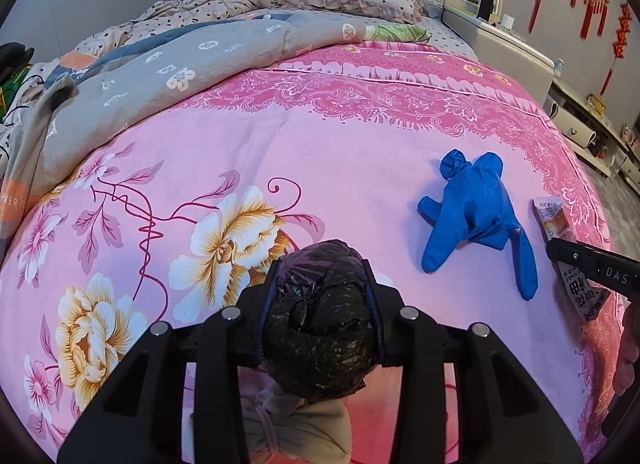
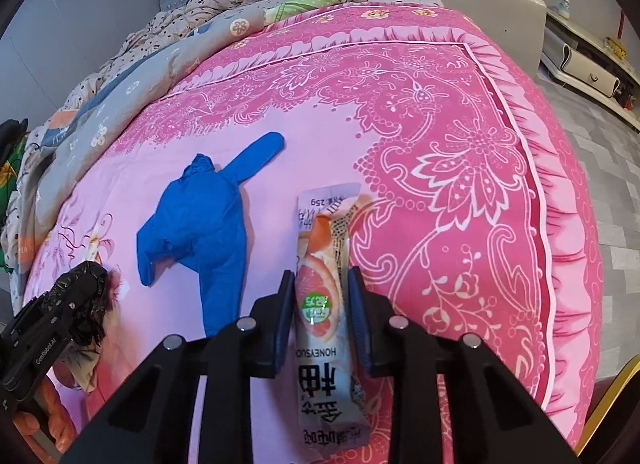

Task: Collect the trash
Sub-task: 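Grasp the black bag ball with left tool while right tool grasps orange-white snack stick, then lift the black bag ball and snack stick off the bed with both tools, then carry the black bag ball and snack stick in both tools over the yellow-rimmed bin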

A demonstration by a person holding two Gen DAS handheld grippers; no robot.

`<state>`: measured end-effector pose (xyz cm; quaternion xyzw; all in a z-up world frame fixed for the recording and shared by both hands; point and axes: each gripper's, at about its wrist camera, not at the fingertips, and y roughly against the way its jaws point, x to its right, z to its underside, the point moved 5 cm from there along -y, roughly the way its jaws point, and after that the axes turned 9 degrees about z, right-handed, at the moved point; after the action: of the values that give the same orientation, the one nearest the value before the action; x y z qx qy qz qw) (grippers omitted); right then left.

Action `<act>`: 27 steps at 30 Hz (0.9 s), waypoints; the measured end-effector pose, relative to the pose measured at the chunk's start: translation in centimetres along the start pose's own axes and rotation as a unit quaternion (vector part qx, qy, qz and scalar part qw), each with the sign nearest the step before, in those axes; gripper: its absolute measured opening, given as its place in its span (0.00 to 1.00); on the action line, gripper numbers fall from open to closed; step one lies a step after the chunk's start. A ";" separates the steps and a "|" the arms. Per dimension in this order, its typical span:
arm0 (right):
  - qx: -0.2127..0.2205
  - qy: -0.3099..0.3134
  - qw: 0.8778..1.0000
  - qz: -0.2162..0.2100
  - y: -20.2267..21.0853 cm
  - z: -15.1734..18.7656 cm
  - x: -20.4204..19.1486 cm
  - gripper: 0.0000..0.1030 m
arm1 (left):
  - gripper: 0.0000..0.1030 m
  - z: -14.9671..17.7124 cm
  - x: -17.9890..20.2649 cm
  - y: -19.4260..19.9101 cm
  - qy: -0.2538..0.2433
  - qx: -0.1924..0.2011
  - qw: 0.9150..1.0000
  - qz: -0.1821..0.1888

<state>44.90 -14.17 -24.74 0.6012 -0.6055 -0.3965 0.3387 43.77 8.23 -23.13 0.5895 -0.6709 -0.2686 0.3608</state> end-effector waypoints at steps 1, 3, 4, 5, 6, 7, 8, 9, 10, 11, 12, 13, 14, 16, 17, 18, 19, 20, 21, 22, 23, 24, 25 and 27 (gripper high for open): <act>-0.001 -0.001 1.000 -0.006 0.1 0.0 0.0 0.24 | 0.34 -0.1 0.1 0.3 0.001 0.003 1.000 0.001; 0.001 -0.001 1.000 -0.011 0.6 0.1 0.1 0.24 | 0.34 -0.3 0.1 0.9 0.002 0.007 1.000 0.001; 0.003 -0.001 1.000 -0.013 0.9 0.1 0.1 0.24 | 0.34 -0.4 0.1 1.2 0.003 0.009 1.000 0.001; 0.004 0.000 1.000 -0.015 1.2 0.2 0.1 0.24 | 0.34 -0.5 0.2 1.5 0.004 0.011 1.000 0.000; 0.005 0.001 1.000 -0.017 1.6 0.3 0.2 0.24 | 0.34 -0.6 0.2 1.8 0.004 0.012 1.000 0.000; 0.007 0.002 1.000 -0.019 2.0 0.4 0.2 0.24 | 0.34 -0.6 0.3 2.2 0.004 0.014 1.000 0.000; 0.008 0.002 1.000 -0.021 2.4 0.6 0.2 0.24 | 0.34 -0.7 0.4 2.7 0.004 0.016 1.000 0.000; 0.010 0.003 1.000 -0.023 2.8 0.7 0.3 0.24 | 0.34 -0.7 0.5 3.1 0.004 0.019 1.000 0.000; 0.013 0.003 1.000 -0.025 3.3 0.8 0.4 0.24 | 0.34 -0.7 0.6 3.5 0.004 0.021 1.000 0.000; 0.016 0.004 1.000 -0.027 3.8 1.0 0.5 0.24 | 0.34 -0.7 0.8 4.0 0.003 0.024 1.000 0.001; 0.019 0.004 0.999 -0.028 4.4 1.1 0.5 0.24 | 0.34 -0.6 0.9 4.4 0.002 0.026 1.000 0.001; 0.021 0.005 0.999 -0.031 4.9 1.2 0.7 0.24 | 0.34 -0.6 1.1 4.9 0.000 0.028 1.000 0.000; 0.023 0.005 0.999 -0.033 5.5 1.5 0.8 0.24 | 0.34 -0.5 1.3 5.5 -0.001 0.031 1.000 -0.001; 0.029 0.006 0.999 -0.036 6.7 1.9 1.1 0.24 | 0.34 -0.3 1.7 6.5 -0.001 0.036 0.999 0.002; 0.032 0.005 0.999 -0.039 7.3 2.2 1.2 0.24 | 0.34 -0.2 1.9 6.9 0.000 0.037 0.999 0.004; 0.034 0.005 0.999 -0.042 7.9 2.4 1.4 0.24 | 0.34 -0.2 2.1 7.4 0.000 0.038 0.999 0.005; 0.036 0.004 0.998 -0.044 8.5 2.6 1.6 0.24 | 0.34 0.0 2.5 8.1 0.002 0.040 0.999 0.007; 0.040 0.003 0.998 -0.045 9.1 2.8 1.8 0.24 | 0.34 0.1 2.8 8.5 0.002 0.041 0.999 0.009; 0.043 0.004 0.998 -0.047 9.7 3.0 2.0 0.24 | 0.34 0.1 3.1 9.1 0.002 0.043 0.999 0.011; 0.046 0.005 0.998 -0.048 10.3 3.1 2.2 0.24 | 0.34 0.3 3.5 9.7 0.000 0.047 0.999 0.014; 0.049 0.004 0.998 -0.049 10.9 3.4 2.4 0.24 | 0.34 0.4 4.0 10.4 -0.002 0.051 0.999 0.016; 0.052 0.003 0.997 -0.050 11.4 3.6 2.7 0.24 | 0.34 0.6 4.5 11.1 -0.004 0.054 0.998 0.019; 0.053 0.002 0.997 -0.051 12.0 3.9 3.0 0.24 | 0.34 0.7 4.9 11.6 -0.003 0.056 0.998 0.023; 0.057 -0.001 0.997 -0.052 13.1 4.4 3.7 0.24 | 0.34 1.1 6.1 12.6 -0.002 0.055 0.998 0.034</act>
<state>34.83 -17.99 -15.37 0.6496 -0.5957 -0.3789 0.2823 35.06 4.20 -12.84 0.5851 -0.7049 -0.2199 0.3354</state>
